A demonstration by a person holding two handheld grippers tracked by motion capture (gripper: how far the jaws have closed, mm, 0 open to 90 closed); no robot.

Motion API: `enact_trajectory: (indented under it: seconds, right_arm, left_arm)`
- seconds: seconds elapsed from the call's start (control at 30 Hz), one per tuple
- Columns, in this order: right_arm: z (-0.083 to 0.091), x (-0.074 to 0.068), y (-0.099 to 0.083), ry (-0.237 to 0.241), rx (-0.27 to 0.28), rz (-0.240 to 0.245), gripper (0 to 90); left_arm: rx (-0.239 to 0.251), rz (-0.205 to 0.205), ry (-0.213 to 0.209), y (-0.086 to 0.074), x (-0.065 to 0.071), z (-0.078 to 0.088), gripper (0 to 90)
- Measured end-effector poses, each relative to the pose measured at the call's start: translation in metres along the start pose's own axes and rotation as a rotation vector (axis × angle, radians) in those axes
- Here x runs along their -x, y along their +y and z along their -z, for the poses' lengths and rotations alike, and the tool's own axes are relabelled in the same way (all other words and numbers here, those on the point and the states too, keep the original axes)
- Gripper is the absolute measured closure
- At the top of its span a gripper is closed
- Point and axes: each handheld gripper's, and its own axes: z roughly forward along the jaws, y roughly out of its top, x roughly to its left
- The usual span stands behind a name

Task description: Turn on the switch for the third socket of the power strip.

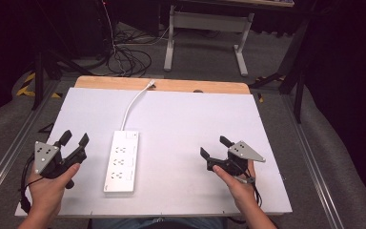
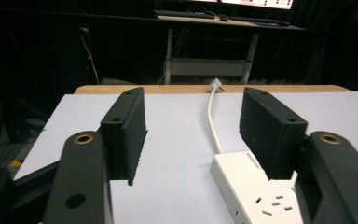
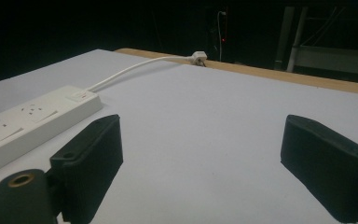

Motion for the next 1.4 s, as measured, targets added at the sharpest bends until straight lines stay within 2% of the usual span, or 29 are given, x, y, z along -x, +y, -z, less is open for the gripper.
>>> enact_trajectory:
  seconds: [0.27, 0.63, 0.93, 1.23, 1.4]
  right_arm:
    - [0.0000, 0.0000, 0.0000, -0.001, 0.000, 0.000, 13.1]
    - [0.0002, 0.0002, 0.0001, 0.000, 0.001, -0.001, 13.1]
    - [0.0003, 0.0004, 0.0002, -0.001, 0.002, -0.003, 13.1]
    - [0.0008, 0.0006, 0.0005, 0.000, 0.003, -0.001, 13.3]
    - [0.0007, 0.0006, 0.0004, 0.000, 0.003, -0.001, 13.3]
  left_arm:
    - [-0.009, -0.011, -0.023, 0.0007, 0.0012, 0.0013, 54.0]
    - [-0.009, -0.034, -0.086, 0.0019, 0.0017, 0.0031, 68.9]
    - [-0.003, -0.052, -0.096, 0.0023, 0.0017, 0.0034, 72.0]
    - [0.001, -0.080, -0.116, 0.0025, 0.0018, 0.0036, 82.3]
    - [0.003, -0.092, -0.124, 0.0028, 0.0020, 0.0038, 82.6]
